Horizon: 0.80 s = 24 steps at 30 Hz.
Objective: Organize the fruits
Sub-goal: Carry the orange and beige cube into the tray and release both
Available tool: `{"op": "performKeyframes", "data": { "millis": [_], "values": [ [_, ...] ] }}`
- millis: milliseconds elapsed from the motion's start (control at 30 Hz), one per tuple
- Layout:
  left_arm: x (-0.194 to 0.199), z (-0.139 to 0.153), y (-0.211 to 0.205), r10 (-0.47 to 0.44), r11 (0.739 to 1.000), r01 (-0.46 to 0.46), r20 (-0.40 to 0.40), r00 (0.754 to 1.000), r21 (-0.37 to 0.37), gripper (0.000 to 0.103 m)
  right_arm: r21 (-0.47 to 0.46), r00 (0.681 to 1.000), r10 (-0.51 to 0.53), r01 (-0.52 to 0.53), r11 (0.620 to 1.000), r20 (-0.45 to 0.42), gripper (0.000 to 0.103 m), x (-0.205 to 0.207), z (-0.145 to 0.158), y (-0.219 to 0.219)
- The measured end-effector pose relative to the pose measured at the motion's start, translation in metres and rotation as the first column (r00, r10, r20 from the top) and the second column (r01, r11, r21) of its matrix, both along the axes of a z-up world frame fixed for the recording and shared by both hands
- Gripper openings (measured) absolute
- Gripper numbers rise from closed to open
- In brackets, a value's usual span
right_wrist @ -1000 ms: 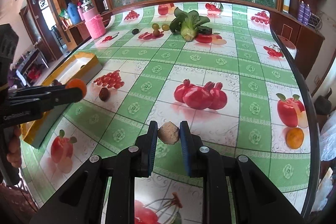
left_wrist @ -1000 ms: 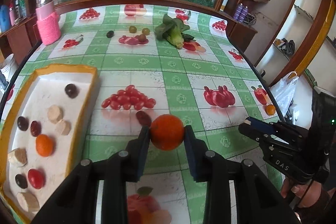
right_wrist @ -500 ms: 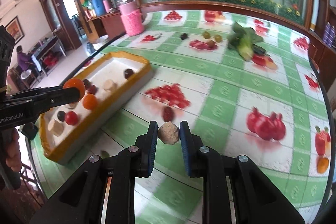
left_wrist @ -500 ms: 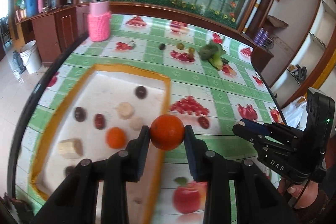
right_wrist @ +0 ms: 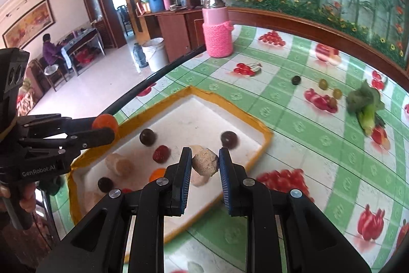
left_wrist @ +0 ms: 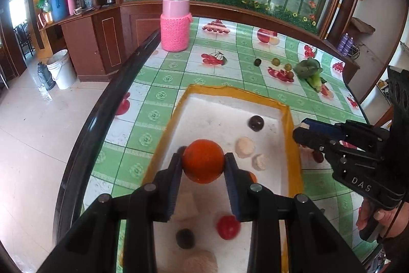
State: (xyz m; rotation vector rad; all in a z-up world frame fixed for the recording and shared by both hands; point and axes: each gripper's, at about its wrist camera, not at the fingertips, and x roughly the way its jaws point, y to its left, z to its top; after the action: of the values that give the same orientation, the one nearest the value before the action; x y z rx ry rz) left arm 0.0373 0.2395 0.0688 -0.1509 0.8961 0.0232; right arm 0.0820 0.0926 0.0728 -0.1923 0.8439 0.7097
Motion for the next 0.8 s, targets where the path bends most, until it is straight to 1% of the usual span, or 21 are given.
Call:
{"op": "performKeyframes", "data": {
  "millis": [100,200,467,533,633,800],
  "values": [
    [0.014,-0.005,0.007,-0.002,1.000,0.002,-0.011,1.000,-0.002,0.036,-0.013,1.000,0.008,-0.009,1.000,-0.021,0.021,0.008,-0.009,0.014],
    [0.028,-0.011,0.010,-0.010,1.000,0.010,-0.022,1.000,-0.012,0.036,-0.016,0.999,0.016,-0.017,1.000,-0.042,0.021,0.008,-0.016,0.019],
    [0.063,-0.029,0.007,-0.051,0.998,0.049,-0.065,0.997,-0.039,0.036,-0.063,0.994,0.086,-0.089,0.994,-0.061,0.021,-0.017,-0.030,0.024],
    [0.069,-0.033,0.006,-0.054,0.998,0.051,-0.076,0.996,-0.047,0.036,-0.073,0.994,0.083,-0.088,0.993,-0.075,0.021,-0.018,-0.035,0.024],
    [0.077,-0.039,0.006,-0.056,0.997,0.051,-0.088,0.995,-0.054,0.036,-0.056,0.992,0.067,-0.073,0.996,-0.105,0.021,-0.016,-0.041,0.021],
    [0.087,-0.046,0.006,-0.062,0.997,0.057,-0.104,0.993,-0.049,0.036,-0.068,0.995,0.035,-0.041,0.997,-0.089,0.021,-0.003,-0.041,0.020]
  ]
}}
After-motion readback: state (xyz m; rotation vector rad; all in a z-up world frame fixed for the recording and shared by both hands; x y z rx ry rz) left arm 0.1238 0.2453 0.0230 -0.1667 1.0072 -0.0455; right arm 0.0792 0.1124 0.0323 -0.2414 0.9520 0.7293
